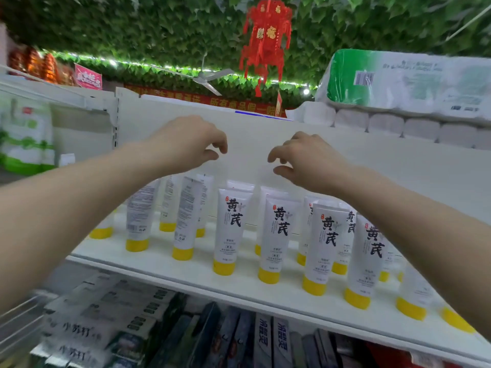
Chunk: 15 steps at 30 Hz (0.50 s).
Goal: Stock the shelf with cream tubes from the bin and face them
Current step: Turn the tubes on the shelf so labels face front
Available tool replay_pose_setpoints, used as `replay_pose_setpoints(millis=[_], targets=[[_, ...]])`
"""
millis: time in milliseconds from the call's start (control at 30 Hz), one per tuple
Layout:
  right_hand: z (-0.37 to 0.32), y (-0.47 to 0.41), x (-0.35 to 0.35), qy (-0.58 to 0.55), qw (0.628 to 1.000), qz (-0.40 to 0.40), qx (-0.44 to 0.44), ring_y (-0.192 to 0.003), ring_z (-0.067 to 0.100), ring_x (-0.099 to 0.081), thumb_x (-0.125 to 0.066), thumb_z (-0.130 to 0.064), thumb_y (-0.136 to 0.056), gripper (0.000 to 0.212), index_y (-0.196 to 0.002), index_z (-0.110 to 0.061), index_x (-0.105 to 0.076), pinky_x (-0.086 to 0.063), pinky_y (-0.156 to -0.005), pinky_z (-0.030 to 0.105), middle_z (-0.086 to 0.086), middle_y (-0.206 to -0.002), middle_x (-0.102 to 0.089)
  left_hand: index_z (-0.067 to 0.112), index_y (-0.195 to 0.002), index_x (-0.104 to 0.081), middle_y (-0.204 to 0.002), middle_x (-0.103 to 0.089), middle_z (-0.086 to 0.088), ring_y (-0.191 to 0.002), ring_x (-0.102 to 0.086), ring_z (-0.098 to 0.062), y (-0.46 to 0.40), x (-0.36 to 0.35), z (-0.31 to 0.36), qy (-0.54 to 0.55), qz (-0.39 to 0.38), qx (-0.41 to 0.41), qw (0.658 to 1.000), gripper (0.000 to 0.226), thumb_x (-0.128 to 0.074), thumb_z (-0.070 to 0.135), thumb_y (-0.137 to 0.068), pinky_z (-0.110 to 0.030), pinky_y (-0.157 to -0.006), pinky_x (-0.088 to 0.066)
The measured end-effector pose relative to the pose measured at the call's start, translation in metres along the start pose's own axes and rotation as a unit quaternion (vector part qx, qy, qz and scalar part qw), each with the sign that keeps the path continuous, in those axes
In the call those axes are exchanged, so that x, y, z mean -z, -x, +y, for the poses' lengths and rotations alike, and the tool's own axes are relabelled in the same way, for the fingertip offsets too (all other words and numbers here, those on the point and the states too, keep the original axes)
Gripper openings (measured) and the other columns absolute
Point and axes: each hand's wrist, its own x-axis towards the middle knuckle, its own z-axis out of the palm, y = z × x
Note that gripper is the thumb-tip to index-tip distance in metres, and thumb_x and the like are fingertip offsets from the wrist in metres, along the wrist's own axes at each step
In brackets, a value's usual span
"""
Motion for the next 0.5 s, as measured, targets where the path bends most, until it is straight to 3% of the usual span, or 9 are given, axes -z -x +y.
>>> replay_pose_setpoints(millis=[167,300,500], targets=[[-0.041,0.009,0.014,-0.027,0.994,0.082,0.066,-0.111,0.025,-0.051,-0.054,-0.033,-0.096,0.030,-0.125,-0.027,-0.058,-0.040,-0.084,0.038,-0.003,-0.104,-0.068,0.030,-0.115,-0.061,-0.114,-0.063,0.005,-0.106,-0.052,-0.023,0.054,0.016,-0.012,-0.028,0.040,0.034,0.998,0.024,-0.059,0.030,-0.092,-0.041,-0.082,-0.047],[-0.079,0.001,0.017,-0.038,0.988,0.107,0.102,-0.110,0.027,-0.053,-0.054,-0.027,-0.096,0.027,-0.123,-0.027,-0.060,-0.039,-0.080,0.038,-0.003,-0.103,-0.068,0.025,-0.117,-0.062,-0.110,-0.063,0.001,-0.105,-0.051,-0.024,0.085,0.018,-0.035,-0.027,0.035,0.038,0.998,0.027,-0.062,0.028,-0.090,-0.038,-0.085,-0.044],[-0.122,-0.025,0.015,-0.064,0.994,0.064,0.066,-0.113,0.024,-0.049,-0.047,-0.016,-0.098,0.032,-0.124,-0.032,-0.057,-0.040,-0.083,0.039,-0.006,-0.105,-0.067,0.025,-0.115,-0.064,-0.097,-0.063,-0.001,-0.100,-0.053,-0.026,0.104,0.008,-0.082,-0.002,0.038,0.034,0.999,0.024,-0.059,0.029,-0.092,-0.033,-0.079,-0.042]])
